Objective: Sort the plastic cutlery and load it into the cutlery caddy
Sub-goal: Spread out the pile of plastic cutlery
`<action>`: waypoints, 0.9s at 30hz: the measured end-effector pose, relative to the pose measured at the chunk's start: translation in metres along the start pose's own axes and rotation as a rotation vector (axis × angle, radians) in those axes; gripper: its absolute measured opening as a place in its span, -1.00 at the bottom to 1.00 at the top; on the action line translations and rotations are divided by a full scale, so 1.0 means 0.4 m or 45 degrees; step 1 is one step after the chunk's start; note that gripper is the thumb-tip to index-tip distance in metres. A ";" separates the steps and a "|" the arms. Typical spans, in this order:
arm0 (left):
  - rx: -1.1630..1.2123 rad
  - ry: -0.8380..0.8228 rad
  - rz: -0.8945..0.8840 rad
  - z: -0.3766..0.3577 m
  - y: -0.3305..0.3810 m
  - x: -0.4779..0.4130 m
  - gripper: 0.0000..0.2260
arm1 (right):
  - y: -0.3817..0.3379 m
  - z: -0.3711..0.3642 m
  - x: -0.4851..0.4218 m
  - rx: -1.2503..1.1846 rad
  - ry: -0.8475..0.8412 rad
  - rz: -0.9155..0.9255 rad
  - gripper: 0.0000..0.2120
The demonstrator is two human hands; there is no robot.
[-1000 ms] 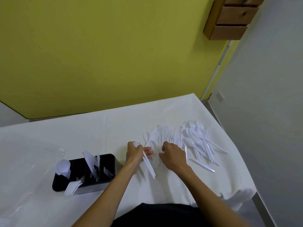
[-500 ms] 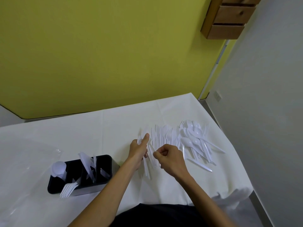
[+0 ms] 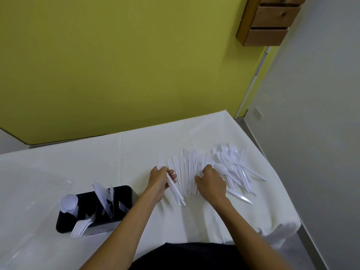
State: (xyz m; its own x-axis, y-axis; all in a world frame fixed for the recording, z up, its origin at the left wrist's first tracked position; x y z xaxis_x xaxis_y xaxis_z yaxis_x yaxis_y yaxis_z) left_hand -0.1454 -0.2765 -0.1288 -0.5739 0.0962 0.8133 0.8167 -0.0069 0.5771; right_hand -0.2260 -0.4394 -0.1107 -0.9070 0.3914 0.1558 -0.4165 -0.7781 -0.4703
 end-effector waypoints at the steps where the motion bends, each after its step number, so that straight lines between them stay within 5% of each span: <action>1: 0.029 -0.025 0.008 -0.003 0.000 0.005 -0.91 | 0.000 -0.004 -0.003 0.065 -0.007 0.014 -0.85; 8: -0.123 -0.058 -0.009 -0.015 -0.006 0.006 -0.94 | 0.003 0.002 0.004 0.068 -0.104 0.021 -0.78; 12: -0.356 -0.124 -0.078 -0.040 -0.009 0.020 -0.67 | -0.069 0.010 0.029 0.046 -0.104 0.254 -0.87; 15: -0.500 -0.115 -0.163 -0.045 -0.003 0.027 -0.74 | -0.099 -0.001 0.032 0.037 -0.141 0.384 -0.82; 20: -0.297 0.114 -0.083 0.028 0.008 -0.001 -0.90 | -0.051 -0.031 0.006 0.016 0.033 0.348 -0.62; 23: -0.206 0.217 -0.031 0.063 0.005 -0.016 -0.90 | -0.039 -0.093 0.007 0.229 -0.180 0.395 -0.42; 27: -0.146 0.284 -0.052 0.068 0.015 0.003 -0.88 | -0.074 -0.149 0.038 0.346 -0.316 0.613 -0.40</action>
State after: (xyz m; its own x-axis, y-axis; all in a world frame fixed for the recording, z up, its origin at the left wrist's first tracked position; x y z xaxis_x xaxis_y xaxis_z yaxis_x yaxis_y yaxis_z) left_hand -0.1397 -0.2495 -0.1262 -0.6157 -0.1232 0.7783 0.7877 -0.1215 0.6040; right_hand -0.2239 -0.3810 -0.1463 -0.9715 -0.1368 0.1935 0.0730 -0.9496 -0.3047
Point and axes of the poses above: each hand's wrist, its own x-axis away from the middle knuckle, its own z-axis out of the back of the hand, y = z × x, the point moved 4 cm from there along -x, towards the middle knuckle, and after that the axes turned 12 degrees about z, right-handed, at the moved point
